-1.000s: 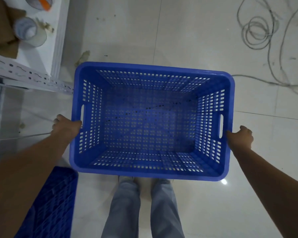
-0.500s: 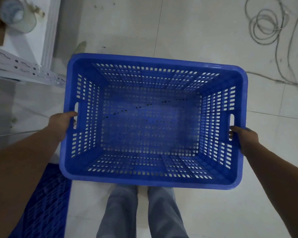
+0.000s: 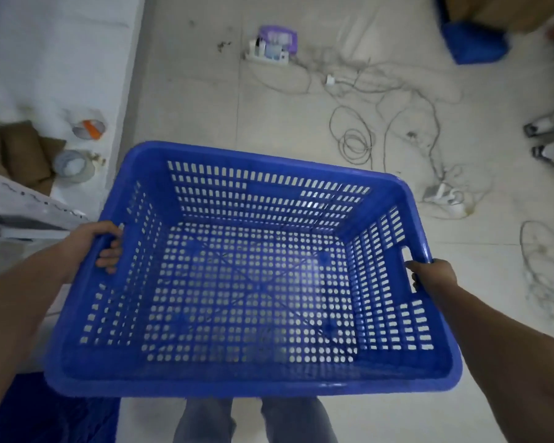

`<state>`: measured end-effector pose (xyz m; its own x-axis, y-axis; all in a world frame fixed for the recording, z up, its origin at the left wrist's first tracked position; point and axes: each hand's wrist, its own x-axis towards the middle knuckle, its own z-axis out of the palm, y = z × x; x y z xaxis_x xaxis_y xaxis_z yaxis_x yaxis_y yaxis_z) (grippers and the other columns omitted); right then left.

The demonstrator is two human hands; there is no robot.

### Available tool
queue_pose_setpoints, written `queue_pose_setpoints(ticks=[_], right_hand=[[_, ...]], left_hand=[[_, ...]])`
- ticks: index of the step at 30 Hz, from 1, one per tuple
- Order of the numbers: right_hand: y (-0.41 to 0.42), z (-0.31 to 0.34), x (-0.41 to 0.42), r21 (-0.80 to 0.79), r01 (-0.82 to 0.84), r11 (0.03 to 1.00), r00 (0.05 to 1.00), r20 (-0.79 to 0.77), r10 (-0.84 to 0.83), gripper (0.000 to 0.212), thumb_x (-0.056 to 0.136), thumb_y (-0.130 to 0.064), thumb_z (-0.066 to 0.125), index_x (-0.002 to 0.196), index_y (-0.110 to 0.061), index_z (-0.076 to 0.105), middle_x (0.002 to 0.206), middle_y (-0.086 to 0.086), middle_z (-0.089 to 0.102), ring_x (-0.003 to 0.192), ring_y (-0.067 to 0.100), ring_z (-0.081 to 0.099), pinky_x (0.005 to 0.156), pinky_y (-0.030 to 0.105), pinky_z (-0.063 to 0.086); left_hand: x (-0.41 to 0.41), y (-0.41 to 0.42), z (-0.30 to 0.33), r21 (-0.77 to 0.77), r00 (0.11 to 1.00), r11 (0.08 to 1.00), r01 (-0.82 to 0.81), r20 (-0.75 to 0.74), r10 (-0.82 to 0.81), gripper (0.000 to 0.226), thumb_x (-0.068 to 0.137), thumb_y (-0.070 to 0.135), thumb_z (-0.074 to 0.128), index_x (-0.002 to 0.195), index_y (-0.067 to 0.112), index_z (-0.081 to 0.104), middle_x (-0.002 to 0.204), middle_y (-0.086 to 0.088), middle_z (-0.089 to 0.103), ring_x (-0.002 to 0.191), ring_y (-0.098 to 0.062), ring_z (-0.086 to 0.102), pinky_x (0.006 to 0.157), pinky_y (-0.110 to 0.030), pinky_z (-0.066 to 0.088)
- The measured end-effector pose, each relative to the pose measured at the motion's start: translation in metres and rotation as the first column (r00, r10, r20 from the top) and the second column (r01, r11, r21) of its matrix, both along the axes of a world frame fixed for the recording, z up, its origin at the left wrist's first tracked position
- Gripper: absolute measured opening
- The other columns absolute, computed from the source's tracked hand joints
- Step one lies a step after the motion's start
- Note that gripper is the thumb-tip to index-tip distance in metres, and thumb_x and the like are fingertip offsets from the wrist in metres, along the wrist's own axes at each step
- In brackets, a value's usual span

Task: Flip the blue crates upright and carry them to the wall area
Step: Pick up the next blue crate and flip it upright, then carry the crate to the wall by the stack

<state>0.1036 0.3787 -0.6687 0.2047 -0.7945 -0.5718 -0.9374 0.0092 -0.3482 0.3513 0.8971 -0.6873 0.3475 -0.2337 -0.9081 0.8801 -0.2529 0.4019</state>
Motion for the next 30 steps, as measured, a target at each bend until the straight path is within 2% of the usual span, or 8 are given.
queue_pose_setpoints(ticks=[5, 8, 12, 17, 20, 23, 27, 30], right_hand=[[0.009, 0.105, -0.017, -0.115, -0.020, 0.993, 0.998, 0.062, 0.027, 0.018, 0.087, -0.013, 0.062, 0.088, 0.004, 0.058, 0.060, 0.013, 0.054, 0.049, 0.023, 0.049, 0.046, 0.026, 0.037], [0.008, 0.165, -0.022, -0.162, -0.030, 0.986, 0.992, 0.114, 0.049, 0.019, 0.085, -0.009, 0.064, 0.072, 0.002, 0.056, 0.056, 0.015, 0.055, 0.046, 0.023, 0.050, 0.049, 0.028, 0.041], [0.010, 0.257, -0.013, -0.224, -0.083, 0.971, 0.979, 0.161, 0.121, 0.021, 0.086, -0.013, 0.065, 0.080, 0.007, 0.062, 0.056, 0.015, 0.061, 0.049, 0.025, 0.055, 0.050, 0.027, 0.042], [0.021, 0.355, -0.012, -0.288, -0.095, 0.953, 0.961, 0.224, 0.163, 0.026, 0.087, -0.014, 0.064, 0.066, 0.000, 0.059, 0.055, 0.014, 0.062, 0.054, 0.027, 0.057, 0.059, 0.032, 0.046], [0.029, 0.399, -0.016, -0.290, -0.100, 0.952, 0.938, 0.292, 0.188, 0.016, 0.089, -0.008, 0.060, 0.084, 0.006, 0.057, 0.058, 0.016, 0.057, 0.050, 0.026, 0.052, 0.052, 0.031, 0.046], [0.031, 0.430, -0.016, -0.300, -0.118, 0.946, 0.914, 0.339, 0.222, 0.012, 0.089, -0.001, 0.056, 0.080, 0.006, 0.053, 0.058, 0.016, 0.052, 0.046, 0.024, 0.046, 0.043, 0.025, 0.038], [0.023, 0.448, -0.012, -0.309, -0.134, 0.942, 0.898, 0.365, 0.247, 0.017, 0.080, -0.002, 0.064, 0.076, 0.014, 0.064, 0.056, 0.021, 0.060, 0.049, 0.028, 0.054, 0.054, 0.038, 0.050], [0.014, 0.460, -0.003, -0.351, -0.179, 0.919, 0.889, 0.342, 0.304, 0.020, 0.075, -0.007, 0.067, 0.060, 0.006, 0.066, 0.049, 0.018, 0.065, 0.050, 0.028, 0.059, 0.063, 0.040, 0.055]], left_hand=[[0.009, -0.008, 0.098, -0.016, 0.986, 0.997, 0.072, 0.153, -0.069, 0.035, 0.096, 0.019, 0.034, 0.062, 0.013, 0.030, 0.033, 0.000, 0.029, 0.022, -0.013, 0.028, 0.033, -0.020, 0.031], [0.017, -0.008, 0.158, -0.046, 0.972, 0.995, 0.090, 0.220, -0.077, 0.035, 0.097, 0.021, 0.033, 0.063, 0.014, 0.029, 0.031, 0.000, 0.029, 0.021, -0.013, 0.028, 0.031, -0.021, 0.029], [0.027, -0.005, 0.245, -0.064, 0.944, 0.991, 0.119, 0.318, -0.093, 0.036, 0.097, 0.024, 0.032, 0.063, 0.014, 0.028, 0.033, 0.000, 0.028, 0.022, -0.014, 0.026, 0.033, -0.019, 0.030], [0.026, 0.006, 0.352, -0.062, 0.891, 0.990, 0.125, 0.445, -0.084, 0.034, 0.094, 0.026, 0.035, 0.063, 0.015, 0.028, 0.037, 0.001, 0.026, 0.024, -0.013, 0.025, 0.035, -0.019, 0.030], [0.022, 0.013, 0.408, 0.005, 0.836, 0.992, 0.129, 0.537, -0.111, 0.033, 0.093, 0.025, 0.035, 0.063, 0.014, 0.029, 0.037, 0.001, 0.025, 0.023, -0.013, 0.023, 0.036, -0.018, 0.029], [0.010, 0.019, 0.458, 0.031, 0.803, 0.994, 0.104, 0.587, -0.103, 0.035, 0.093, 0.025, 0.036, 0.061, 0.013, 0.030, 0.034, 0.002, 0.024, 0.020, -0.012, 0.021, 0.032, -0.016, 0.029], [-0.008, 0.031, 0.509, 0.075, 0.774, 0.994, 0.079, 0.624, -0.108, 0.036, 0.093, 0.026, 0.038, 0.060, 0.013, 0.030, 0.031, 0.001, 0.025, 0.018, -0.012, 0.022, 0.033, -0.015, 0.027], [-0.023, 0.044, 0.529, 0.087, 0.760, 0.994, 0.068, 0.641, -0.108, 0.037, 0.094, 0.029, 0.039, 0.061, 0.014, 0.030, 0.031, 0.000, 0.026, 0.019, -0.013, 0.024, 0.033, -0.017, 0.027]])
